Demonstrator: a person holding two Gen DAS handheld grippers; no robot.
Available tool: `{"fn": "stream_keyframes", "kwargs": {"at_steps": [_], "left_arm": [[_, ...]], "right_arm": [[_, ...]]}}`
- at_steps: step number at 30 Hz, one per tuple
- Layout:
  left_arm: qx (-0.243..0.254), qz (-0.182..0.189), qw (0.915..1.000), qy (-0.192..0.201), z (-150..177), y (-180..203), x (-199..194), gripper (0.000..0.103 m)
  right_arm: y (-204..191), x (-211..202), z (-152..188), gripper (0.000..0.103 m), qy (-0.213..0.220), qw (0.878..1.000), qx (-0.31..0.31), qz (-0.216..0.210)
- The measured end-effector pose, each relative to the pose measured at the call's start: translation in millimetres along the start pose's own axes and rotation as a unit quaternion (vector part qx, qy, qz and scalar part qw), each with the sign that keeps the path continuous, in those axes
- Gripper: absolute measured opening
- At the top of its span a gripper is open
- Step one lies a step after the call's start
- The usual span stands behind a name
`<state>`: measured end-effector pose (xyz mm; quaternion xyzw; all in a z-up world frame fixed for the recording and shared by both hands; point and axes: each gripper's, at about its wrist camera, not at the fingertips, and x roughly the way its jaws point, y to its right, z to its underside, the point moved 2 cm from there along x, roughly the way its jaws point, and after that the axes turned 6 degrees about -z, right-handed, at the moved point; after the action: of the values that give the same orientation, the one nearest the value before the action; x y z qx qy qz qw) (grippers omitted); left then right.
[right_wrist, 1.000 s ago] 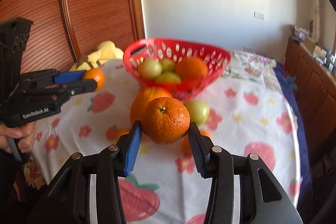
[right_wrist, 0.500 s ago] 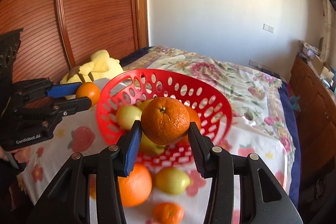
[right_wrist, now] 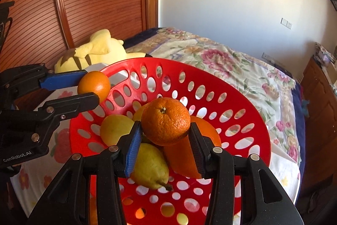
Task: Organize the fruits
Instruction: 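Open the right tool over the basket while the left tool releases its small orange there, then withdraw both tools from the basket toward the large navel orange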
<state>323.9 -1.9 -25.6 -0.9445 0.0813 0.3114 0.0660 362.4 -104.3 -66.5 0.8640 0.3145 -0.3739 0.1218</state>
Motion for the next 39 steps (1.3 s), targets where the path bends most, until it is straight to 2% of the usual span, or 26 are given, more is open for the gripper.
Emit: {"fn": "stream_keyframes", "kwargs": {"at_steps": [7, 13, 28, 39], "left_arm": [[0.0, 0.005, 1.0, 0.0, 0, -1, 4, 0.033], [0.001, 0.005, 1.0, 0.0, -1, 0, 5, 0.033], [0.007, 0.005, 0.9999, -0.013, 1, 9, 18, 0.034], [-0.006, 0.009, 0.9999, -0.004, 7, 7, 4, 0.036]], "right_arm": [[11, 12, -6, 0.046, -0.014, 1.0, 0.017, 0.009], [12, 10, -10, 0.047, -0.003, 1.0, 0.026, 0.004], [17, -25, 9, 0.048, 0.038, 0.998, 0.045, 0.008], [15, -45, 26, 0.049, 0.058, 0.997, 0.054, 0.011]]}}
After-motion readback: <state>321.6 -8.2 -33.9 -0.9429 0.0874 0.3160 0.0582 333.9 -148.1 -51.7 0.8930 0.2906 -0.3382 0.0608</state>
